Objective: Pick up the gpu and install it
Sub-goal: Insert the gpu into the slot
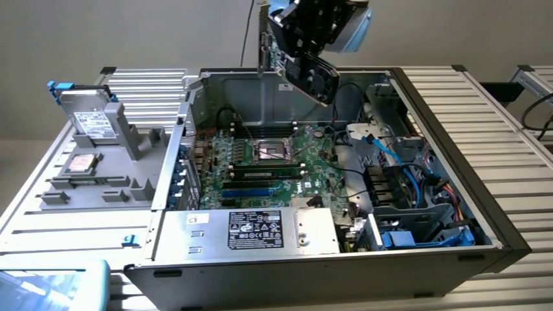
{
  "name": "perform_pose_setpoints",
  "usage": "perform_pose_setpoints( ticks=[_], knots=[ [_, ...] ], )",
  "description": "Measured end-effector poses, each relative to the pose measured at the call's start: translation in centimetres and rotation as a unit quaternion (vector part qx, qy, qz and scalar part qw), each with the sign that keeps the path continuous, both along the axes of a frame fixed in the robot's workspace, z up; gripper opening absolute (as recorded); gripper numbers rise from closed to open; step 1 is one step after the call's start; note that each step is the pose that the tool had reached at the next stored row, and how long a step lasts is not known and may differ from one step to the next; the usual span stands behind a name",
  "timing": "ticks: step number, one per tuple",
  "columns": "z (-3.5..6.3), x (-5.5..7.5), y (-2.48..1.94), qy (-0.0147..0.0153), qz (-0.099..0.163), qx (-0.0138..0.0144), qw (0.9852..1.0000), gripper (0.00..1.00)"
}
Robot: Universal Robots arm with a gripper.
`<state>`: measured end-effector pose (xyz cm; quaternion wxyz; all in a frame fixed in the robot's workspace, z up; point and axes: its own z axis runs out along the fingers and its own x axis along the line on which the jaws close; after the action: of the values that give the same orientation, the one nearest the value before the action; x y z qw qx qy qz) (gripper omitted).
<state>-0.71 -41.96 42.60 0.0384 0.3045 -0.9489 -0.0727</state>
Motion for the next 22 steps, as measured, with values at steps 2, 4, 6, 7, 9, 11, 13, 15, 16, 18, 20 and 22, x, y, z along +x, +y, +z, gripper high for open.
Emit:
perform_pose_setpoints(
  ticks=[2,4,6,7,9,11,13,15,16,18,20,22],
  knots=[
    [-0.08,0.0,0.0,-0.0007,0.018,0.0,0.9998,0.29],
    [-0.17,0.0,0.0,-0.0012,0.036,-0.0001,0.9993,0.29],
    [-0.27,0.0,0.0,-0.0016,0.054,0.0,0.9985,0.29],
    [-0.32,0.0,0.0,-0.0019,0.064,0.0,0.998,0.29],
    [-0.41,0.0,0.0,-0.0023,0.082,0.0,0.9966,0.29],
    [-0.51,0.0,0.0,-0.0026,0.1,0.0,0.995,0.29],
    [-0.6,0.0,0.0,-0.0029,0.118,0.0,0.993,0.29],
    [-0.7,0.0,0.0,-0.0034,0.136,0.0,0.9907,0.29],
    [-0.75,0.0,0.0,-0.0036,0.145,0.0001,0.9894,0.29],
    [-0.87,0.0,0.0,-0.0041,0.163,0.0,0.9866,0.29],
    [-0.96,0.0,0.0,-0.0043,0.181,0.0,0.9835,0.29],
    [-1.07,0.0,0.0,-0.0053,0.199,0.0,0.98,0.29]
  ],
)
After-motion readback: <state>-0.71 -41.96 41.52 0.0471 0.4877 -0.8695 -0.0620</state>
